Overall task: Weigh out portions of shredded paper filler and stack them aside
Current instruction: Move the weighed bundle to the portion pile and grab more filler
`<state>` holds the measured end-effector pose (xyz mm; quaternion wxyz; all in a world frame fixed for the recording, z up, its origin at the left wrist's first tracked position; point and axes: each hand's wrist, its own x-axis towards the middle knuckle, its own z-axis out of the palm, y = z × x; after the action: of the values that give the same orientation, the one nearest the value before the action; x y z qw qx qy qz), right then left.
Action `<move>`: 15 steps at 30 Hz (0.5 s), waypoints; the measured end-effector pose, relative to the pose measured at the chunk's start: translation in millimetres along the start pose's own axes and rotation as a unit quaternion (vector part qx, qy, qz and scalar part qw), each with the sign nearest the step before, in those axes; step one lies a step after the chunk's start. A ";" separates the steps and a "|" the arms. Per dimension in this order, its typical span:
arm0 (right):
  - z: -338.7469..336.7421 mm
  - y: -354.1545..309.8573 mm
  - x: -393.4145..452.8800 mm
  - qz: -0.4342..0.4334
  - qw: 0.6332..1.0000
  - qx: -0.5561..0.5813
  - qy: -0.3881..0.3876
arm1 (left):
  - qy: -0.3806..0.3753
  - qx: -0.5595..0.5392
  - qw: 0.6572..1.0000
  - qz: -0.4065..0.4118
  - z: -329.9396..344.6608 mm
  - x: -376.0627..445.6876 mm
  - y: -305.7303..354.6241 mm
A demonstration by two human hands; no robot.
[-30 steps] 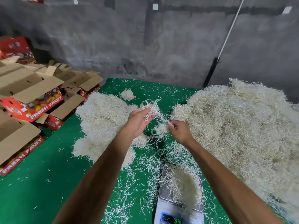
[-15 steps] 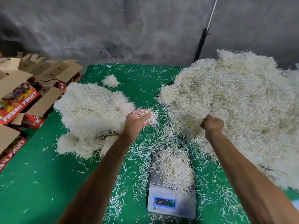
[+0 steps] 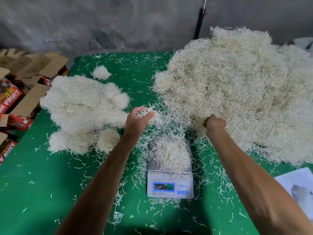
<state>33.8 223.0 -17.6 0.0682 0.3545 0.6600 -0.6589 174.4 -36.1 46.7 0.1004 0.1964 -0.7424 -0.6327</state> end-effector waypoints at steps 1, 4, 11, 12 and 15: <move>-1.3 1.1 -3.1 -0.011 1.000 0.003 -0.010 | -0.031 0.032 0.999 0.012 3.3 -7.4 1.6; -3.0 8.6 -10.8 -0.041 0.999 0.000 -0.016 | -0.101 0.081 0.991 -0.037 14.3 -28.0 -2.1; -14.0 32.4 -33.6 -0.030 0.998 0.017 -0.057 | -0.128 0.182 0.970 -0.101 36.5 -61.7 -36.0; -17.0 34.9 -35.2 -0.026 0.998 0.020 -0.059 | -0.120 0.173 0.972 -0.106 35.1 -63.2 -40.0; -22.9 39.0 -40.3 -0.018 0.997 0.016 -0.072 | -0.097 0.113 0.982 -0.115 25.2 -65.2 -42.3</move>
<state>94.0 224.2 -24.4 0.0979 0.2950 0.6491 -0.6943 230.2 8.8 7.3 -0.0687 0.2280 -0.7876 -0.5683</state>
